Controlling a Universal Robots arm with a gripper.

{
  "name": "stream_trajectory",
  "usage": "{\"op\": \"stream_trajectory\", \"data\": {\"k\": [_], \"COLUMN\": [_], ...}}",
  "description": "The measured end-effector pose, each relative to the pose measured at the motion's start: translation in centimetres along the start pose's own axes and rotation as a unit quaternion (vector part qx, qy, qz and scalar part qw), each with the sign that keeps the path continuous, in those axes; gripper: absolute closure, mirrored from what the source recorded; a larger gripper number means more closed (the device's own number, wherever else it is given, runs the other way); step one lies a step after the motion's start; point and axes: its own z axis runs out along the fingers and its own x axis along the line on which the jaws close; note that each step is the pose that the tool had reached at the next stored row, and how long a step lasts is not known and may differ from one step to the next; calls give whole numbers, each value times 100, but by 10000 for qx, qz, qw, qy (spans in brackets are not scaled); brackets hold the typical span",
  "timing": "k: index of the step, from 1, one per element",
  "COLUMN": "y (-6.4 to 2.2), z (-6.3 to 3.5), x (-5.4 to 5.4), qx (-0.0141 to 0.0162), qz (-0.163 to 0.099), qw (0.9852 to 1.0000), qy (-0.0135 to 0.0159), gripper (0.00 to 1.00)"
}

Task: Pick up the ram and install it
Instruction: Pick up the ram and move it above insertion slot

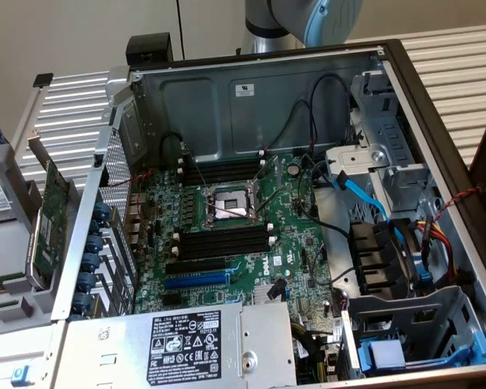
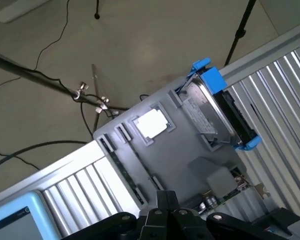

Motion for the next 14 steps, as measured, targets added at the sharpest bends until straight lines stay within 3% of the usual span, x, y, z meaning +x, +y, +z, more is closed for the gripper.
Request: {"op": "stream_trajectory", "data": {"k": [7,10,14], "y": [1,5,5], "z": [-1,-1,0], "x": [4,5,5], "qx": [-13,-16,-19], "qz": [-345,-618,-982], "qw": [9994,9981,9952], "qy": [21,37,58], "gripper": [89,89,89]}}
